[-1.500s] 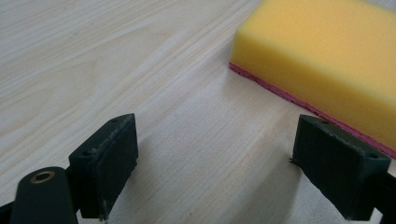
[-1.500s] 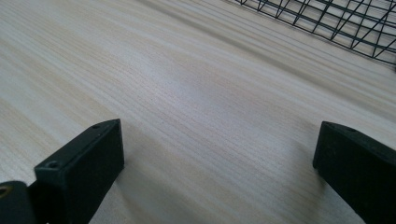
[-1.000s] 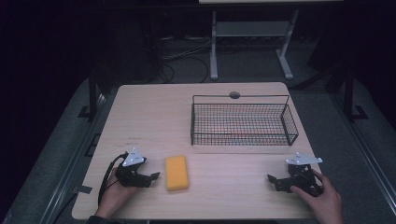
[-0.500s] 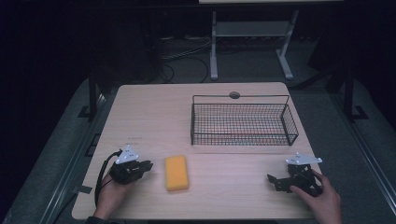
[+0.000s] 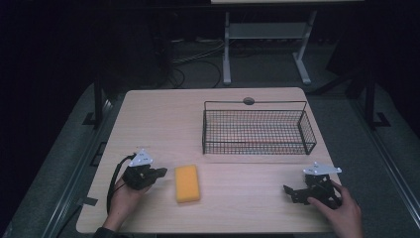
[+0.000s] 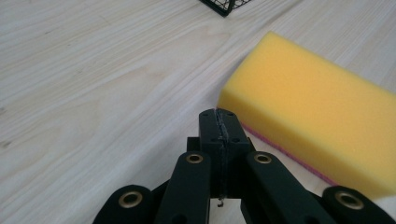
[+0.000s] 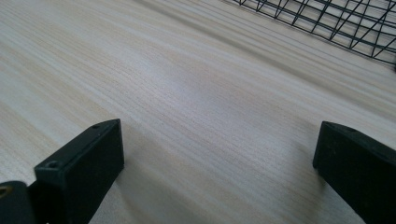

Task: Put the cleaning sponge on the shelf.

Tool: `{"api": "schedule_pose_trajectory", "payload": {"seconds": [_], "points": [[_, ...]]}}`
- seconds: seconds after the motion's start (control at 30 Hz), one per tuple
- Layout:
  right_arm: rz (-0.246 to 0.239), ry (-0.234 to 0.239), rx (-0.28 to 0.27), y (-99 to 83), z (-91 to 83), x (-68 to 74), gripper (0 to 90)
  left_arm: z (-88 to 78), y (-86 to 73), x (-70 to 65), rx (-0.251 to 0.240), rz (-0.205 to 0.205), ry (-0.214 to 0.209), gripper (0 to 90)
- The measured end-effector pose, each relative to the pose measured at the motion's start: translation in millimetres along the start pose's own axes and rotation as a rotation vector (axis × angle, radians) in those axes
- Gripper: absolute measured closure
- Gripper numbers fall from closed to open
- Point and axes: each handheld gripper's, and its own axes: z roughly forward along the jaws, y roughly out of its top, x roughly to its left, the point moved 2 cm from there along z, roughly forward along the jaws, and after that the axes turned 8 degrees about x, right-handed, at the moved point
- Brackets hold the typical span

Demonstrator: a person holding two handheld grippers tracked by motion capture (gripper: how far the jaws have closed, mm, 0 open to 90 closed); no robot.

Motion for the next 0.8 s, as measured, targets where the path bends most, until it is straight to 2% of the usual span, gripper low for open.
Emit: {"api": "schedule_pose_trajectory", "payload": {"seconds": [0.5, 0.8], "points": [[0.0, 0.0, 0.0, 0.0, 0.0, 0.0, 1.3, 12.8, 14.6, -5.1, -0.004, 0.011, -0.029, 89.6], [0.0, 0.0, 0.0, 0.0, 0.0, 0.0, 1.3, 20.3, 23.3, -10.6, 0.004, 0.033, -0.042, 89.6]]}}
